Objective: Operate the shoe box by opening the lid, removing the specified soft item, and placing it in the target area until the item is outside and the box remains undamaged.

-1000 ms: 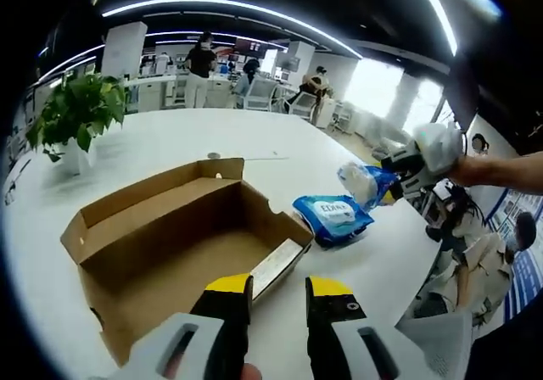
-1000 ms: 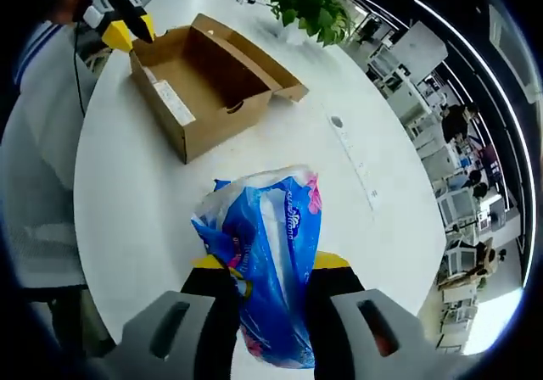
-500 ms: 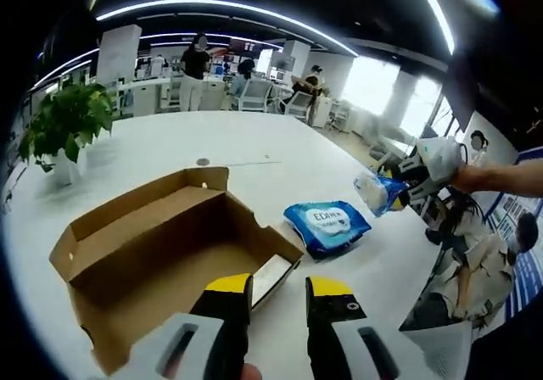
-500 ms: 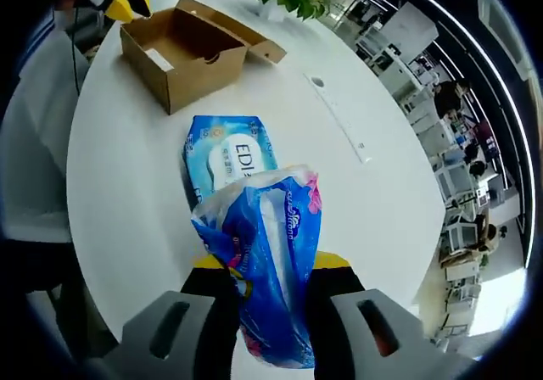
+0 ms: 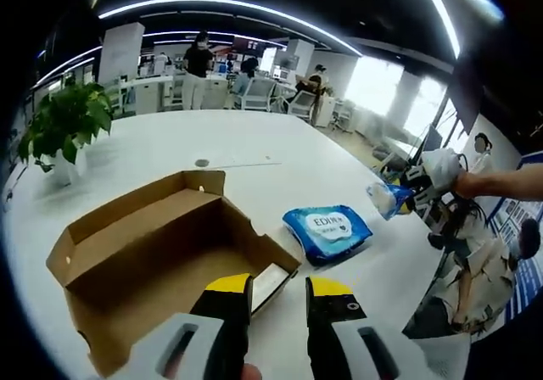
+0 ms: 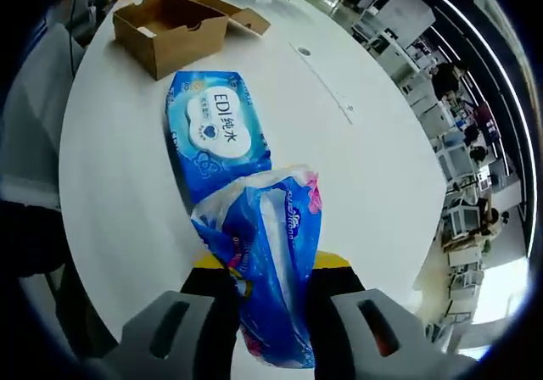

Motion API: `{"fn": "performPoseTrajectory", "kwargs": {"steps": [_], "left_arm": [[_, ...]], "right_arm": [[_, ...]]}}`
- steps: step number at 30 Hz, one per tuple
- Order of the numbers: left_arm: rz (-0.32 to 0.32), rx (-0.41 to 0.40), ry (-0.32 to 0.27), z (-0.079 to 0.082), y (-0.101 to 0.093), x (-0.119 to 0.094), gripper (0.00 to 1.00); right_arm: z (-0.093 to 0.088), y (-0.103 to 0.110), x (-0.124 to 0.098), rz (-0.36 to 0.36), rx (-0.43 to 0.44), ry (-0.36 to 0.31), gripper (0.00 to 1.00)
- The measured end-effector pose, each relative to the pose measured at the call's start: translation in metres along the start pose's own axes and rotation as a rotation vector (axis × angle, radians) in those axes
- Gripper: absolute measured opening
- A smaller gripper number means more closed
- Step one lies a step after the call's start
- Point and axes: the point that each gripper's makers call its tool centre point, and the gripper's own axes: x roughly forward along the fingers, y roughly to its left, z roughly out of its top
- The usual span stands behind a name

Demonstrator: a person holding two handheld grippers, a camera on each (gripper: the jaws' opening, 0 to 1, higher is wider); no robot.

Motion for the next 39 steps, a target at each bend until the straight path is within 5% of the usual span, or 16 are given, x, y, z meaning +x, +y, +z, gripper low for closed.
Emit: {"fn": "performPoseTrajectory", "kwargs": {"steps": [13, 39], "left_arm": [[0.039, -0.02, 0.015, -0.007, 0.007, -0.002, 0.25], [0.086, -0.062, 0.034, -0.022, 0.026, -0.008, 0.25]], "right_arm": [[-0.021, -0.004, 0.019, 0.034, -0.019, 0.027, 0.27], [-0.03, 0.011, 0.056, 0.095, -0.026, 0.08, 0.31]]}}
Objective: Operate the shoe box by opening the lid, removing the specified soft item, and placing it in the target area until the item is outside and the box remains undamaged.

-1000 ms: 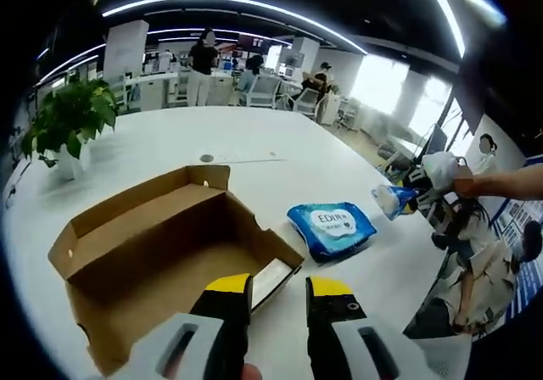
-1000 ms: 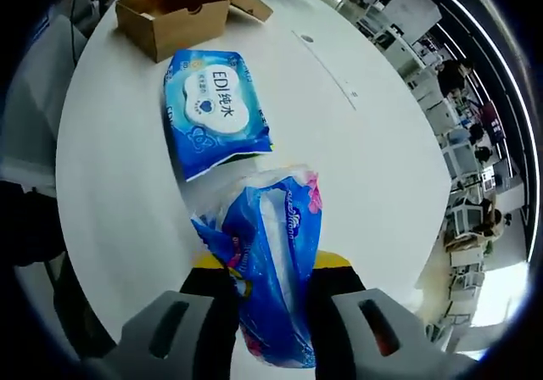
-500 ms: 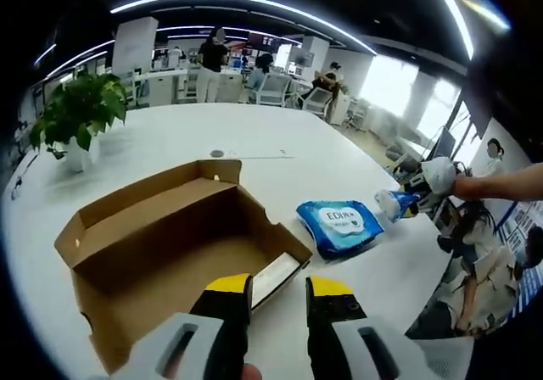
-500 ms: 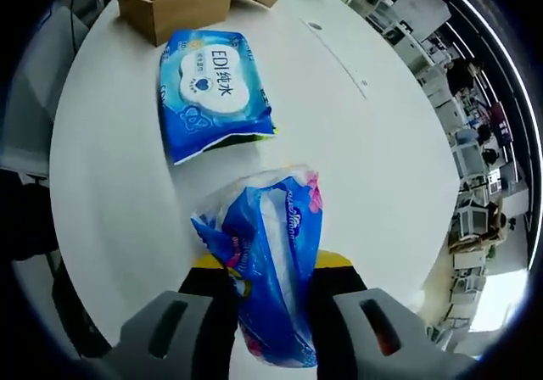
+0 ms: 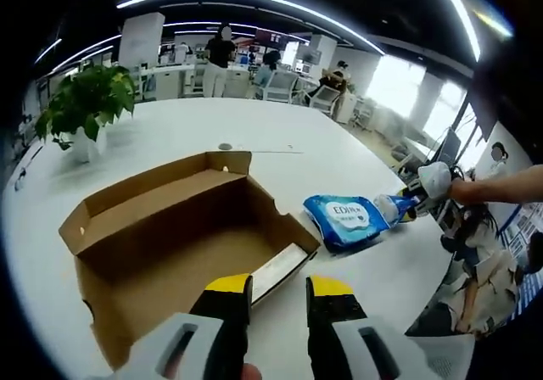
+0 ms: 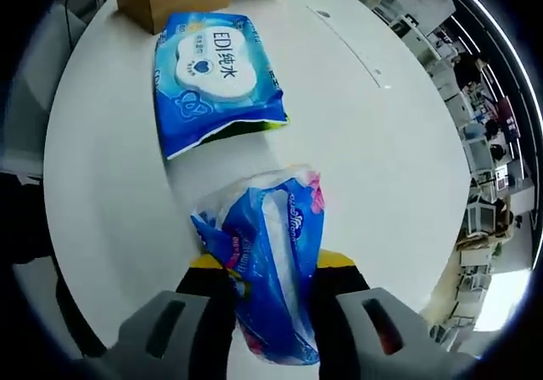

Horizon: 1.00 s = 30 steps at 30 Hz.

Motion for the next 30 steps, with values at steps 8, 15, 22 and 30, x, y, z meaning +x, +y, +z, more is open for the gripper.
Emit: {"fn": "performPoseTrajectory", "kwargs": {"steps": [8, 15, 22, 30], "left_arm": [[-0.001, -0.011, 0.009, -0.006, 0.006, 0.001, 0.25], [0.001, -0.016, 0.007, -0.007, 0.011, -0.002, 0.26], [-0.001, -0.016, -0.002, -0.005, 0.014, -0.004, 0.26], [-0.014, -0.013, -0.009, -0.004, 0.017, -0.005, 0.26]], "right_arm": [[0.002, 0.001, 0.007, 0.006, -0.061, 0.021, 0.33], [0.005, 0.002, 0.011, 0.012, -0.073, 0.029, 0.37], [0.005, 0.002, 0.01, 0.014, -0.084, 0.042, 0.39], [0.005, 0.006, 0.004, 0.009, -0.122, 0.068, 0.39]]}}
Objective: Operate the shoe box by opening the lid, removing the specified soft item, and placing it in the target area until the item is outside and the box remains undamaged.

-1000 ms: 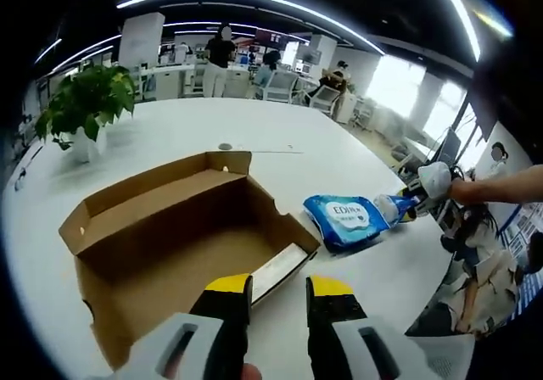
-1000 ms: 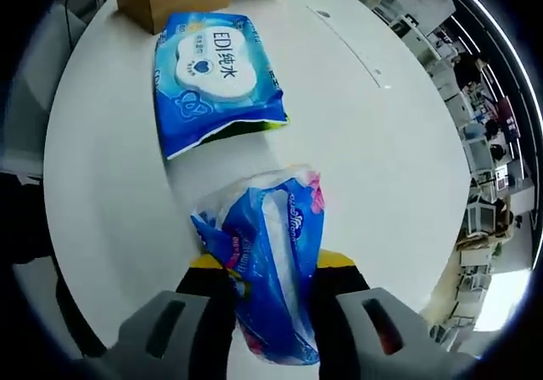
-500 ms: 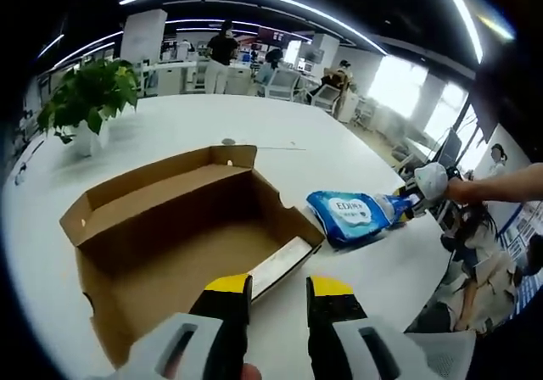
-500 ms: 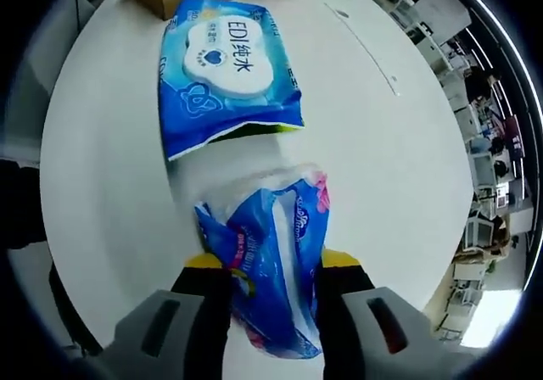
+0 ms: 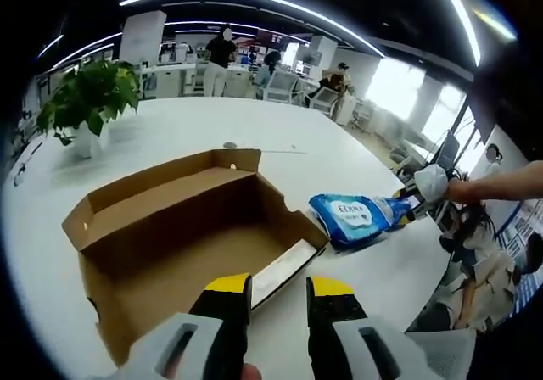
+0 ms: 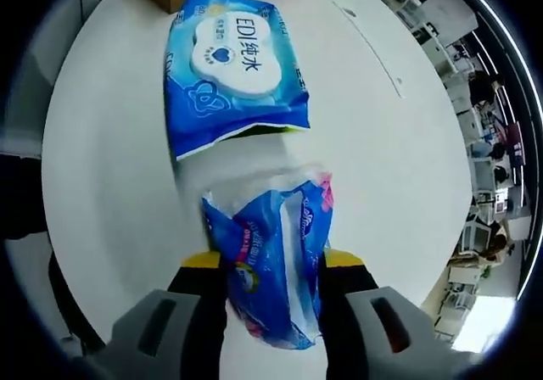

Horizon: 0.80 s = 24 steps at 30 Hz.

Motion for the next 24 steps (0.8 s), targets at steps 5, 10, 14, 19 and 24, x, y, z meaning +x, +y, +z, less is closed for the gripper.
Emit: {"fn": "performPoseTrajectory", "kwargs": {"steps": [5, 10, 14, 19, 24], "left_arm": [[-0.006, -0.003, -0.008, 0.0, 0.003, -0.002, 0.26], [-0.015, -0.007, -0.022, 0.0, 0.006, -0.007, 0.26], [-0.023, -0.008, -0.026, -0.002, 0.005, -0.012, 0.26], [-0.031, -0.012, -0.029, -0.006, 0.006, -0.02, 0.26], [-0.034, -0.015, -0.04, -0.006, 0.014, -0.031, 0.26]], "right_arm": [[-0.001, -0.001, -0.007, -0.011, 0.006, 0.011, 0.38], [0.0, -0.002, -0.016, -0.018, 0.009, 0.016, 0.37], [0.004, -0.004, -0.024, -0.035, 0.015, 0.023, 0.36], [0.011, -0.002, -0.029, -0.047, 0.012, 0.027, 0.35], [0.017, 0.002, -0.038, -0.055, 0.019, 0.035, 0.34]]}}
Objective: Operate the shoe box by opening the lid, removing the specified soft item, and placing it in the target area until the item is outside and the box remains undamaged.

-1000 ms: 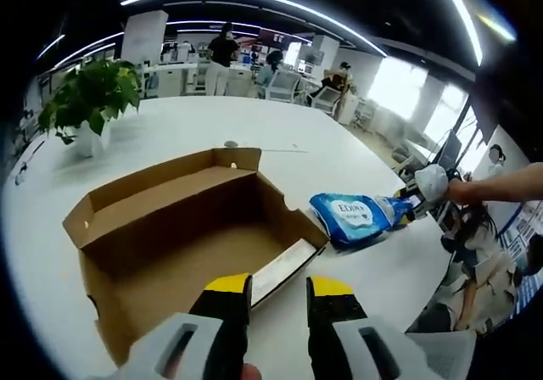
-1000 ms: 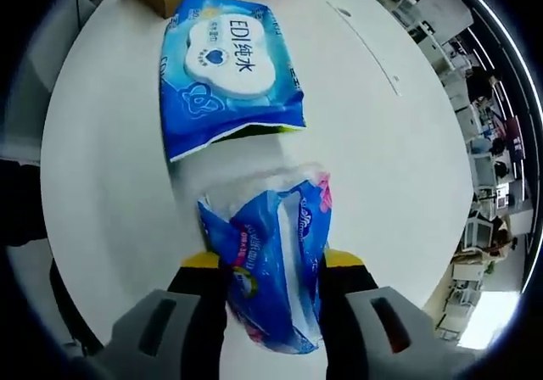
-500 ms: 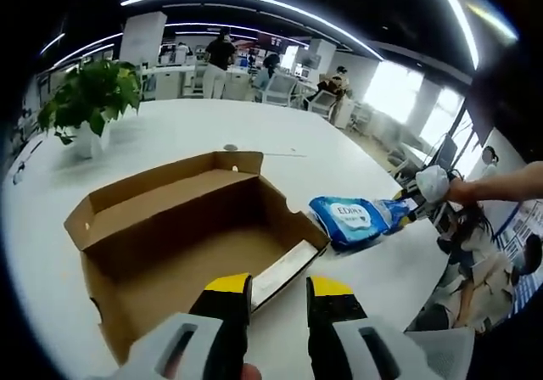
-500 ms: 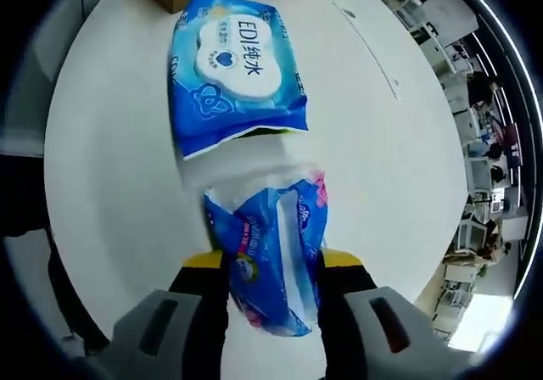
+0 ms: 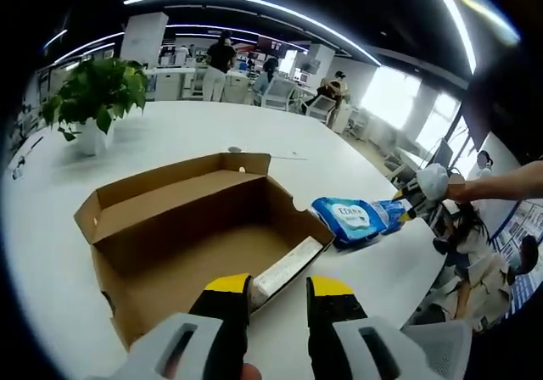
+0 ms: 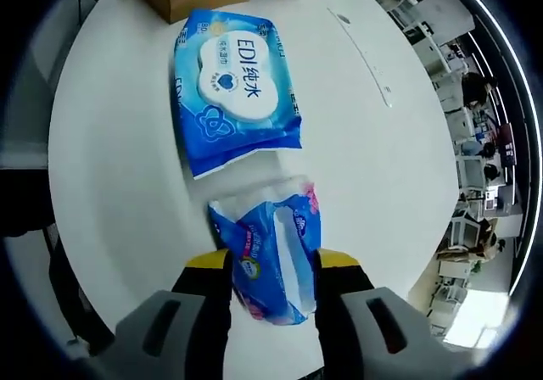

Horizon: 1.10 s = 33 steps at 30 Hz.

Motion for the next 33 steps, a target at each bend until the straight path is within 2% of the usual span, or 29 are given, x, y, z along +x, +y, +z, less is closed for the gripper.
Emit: {"fn": "performPoseTrajectory", "kwargs": {"steps": [8, 14, 26, 29, 33], "left_arm": [[0.0, -0.008, -0.023, 0.001, 0.016, -0.015, 0.26], [-0.008, -0.014, -0.03, -0.001, 0.027, -0.021, 0.26], [-0.021, -0.011, -0.031, -0.002, 0.049, -0.031, 0.26], [-0.021, -0.015, -0.032, -0.003, 0.056, -0.034, 0.26], [-0.019, -0.023, -0.033, -0.005, 0.063, -0.038, 0.26]], "right_arm": [[0.001, -0.008, -0.01, -0.022, 0.049, 0.007, 0.34], [0.016, -0.017, -0.022, -0.033, 0.141, -0.027, 0.34], [0.072, -0.022, -0.029, -0.031, 0.241, -0.108, 0.34], [0.089, -0.02, -0.029, -0.031, 0.225, -0.126, 0.34], [0.121, -0.013, -0.028, -0.005, 0.187, -0.166, 0.35]]}}
